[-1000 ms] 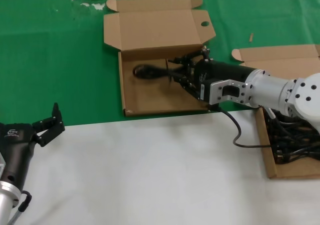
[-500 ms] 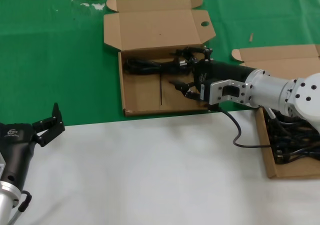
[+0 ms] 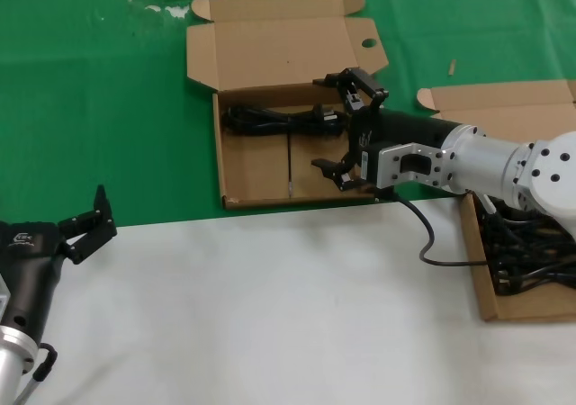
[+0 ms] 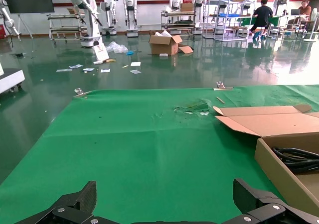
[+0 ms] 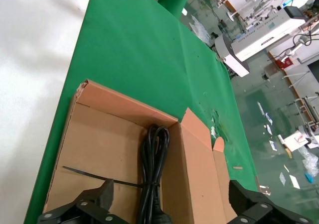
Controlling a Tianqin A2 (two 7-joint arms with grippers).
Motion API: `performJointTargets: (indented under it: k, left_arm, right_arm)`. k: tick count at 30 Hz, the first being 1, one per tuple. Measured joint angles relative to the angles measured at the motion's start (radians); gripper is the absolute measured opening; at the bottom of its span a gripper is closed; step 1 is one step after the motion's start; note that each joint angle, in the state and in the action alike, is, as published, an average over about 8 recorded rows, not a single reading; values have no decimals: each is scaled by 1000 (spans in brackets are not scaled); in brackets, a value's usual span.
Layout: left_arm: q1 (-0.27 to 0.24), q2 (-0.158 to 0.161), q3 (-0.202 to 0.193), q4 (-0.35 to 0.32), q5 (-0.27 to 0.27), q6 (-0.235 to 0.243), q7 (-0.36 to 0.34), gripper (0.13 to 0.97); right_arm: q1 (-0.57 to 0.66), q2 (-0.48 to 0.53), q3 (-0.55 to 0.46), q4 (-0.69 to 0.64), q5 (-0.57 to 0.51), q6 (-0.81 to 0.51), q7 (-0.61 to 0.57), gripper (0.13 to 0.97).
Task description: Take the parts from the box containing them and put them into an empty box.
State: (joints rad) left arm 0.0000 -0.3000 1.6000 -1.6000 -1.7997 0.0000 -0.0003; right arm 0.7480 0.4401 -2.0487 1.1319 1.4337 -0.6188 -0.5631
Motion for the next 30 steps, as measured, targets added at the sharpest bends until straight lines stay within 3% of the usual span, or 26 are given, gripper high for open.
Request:
performJointTargets:
  k: [11, 20, 30]
  left_arm:
    - [0, 0, 0, 0, 0, 0, 0, 966]
    - [0, 0, 0, 0, 0, 0, 0, 966]
    - [0, 0, 0, 0, 0, 0, 0, 966]
  right_arm:
    - [0, 0, 0, 0, 0, 0, 0, 877]
    - [0, 0, 0, 0, 0, 0, 0, 952]
    - [-5, -1, 3, 3, 2, 4, 3, 962]
